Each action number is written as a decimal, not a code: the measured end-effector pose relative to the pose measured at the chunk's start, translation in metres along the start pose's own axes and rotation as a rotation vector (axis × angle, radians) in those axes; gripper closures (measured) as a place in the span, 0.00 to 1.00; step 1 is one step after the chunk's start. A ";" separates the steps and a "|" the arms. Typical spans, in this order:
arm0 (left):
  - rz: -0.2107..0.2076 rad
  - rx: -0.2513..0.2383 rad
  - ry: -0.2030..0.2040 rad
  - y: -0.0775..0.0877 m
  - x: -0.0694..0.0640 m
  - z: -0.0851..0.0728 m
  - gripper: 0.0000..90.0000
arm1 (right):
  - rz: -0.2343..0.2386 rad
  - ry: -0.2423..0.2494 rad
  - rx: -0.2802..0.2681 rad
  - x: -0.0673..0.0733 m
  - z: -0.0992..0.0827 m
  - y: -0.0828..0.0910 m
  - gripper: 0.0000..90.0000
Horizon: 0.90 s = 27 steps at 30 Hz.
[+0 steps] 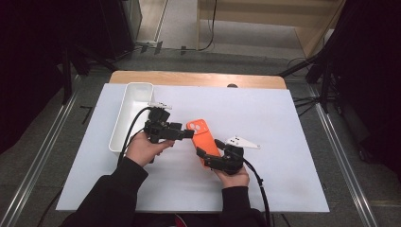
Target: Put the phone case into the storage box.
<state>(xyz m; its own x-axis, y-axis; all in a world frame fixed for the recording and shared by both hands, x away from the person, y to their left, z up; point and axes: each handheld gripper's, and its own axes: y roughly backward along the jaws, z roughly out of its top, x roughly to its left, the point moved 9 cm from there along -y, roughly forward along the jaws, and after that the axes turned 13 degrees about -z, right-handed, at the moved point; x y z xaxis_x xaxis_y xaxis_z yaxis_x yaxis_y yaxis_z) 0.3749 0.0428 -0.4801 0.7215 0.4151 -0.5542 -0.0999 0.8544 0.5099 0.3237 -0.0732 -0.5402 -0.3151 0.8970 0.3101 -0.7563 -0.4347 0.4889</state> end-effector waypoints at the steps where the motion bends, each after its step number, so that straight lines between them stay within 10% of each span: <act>1: -0.003 -0.004 0.012 -0.001 0.000 0.001 0.32 | 0.001 -0.001 -0.002 0.002 -0.001 0.000 0.16; 27: 0.035 -0.029 0.129 -0.012 0.010 0.009 0.56 | 0.010 -0.010 -0.032 0.009 -0.005 -0.002 0.16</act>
<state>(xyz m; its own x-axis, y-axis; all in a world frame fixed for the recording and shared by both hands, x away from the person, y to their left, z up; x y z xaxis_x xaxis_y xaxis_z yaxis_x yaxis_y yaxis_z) 0.3897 0.0335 -0.4860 0.6230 0.4798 -0.6179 -0.1441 0.8467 0.5122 0.3195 -0.0639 -0.5419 -0.3174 0.8915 0.3232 -0.7712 -0.4410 0.4592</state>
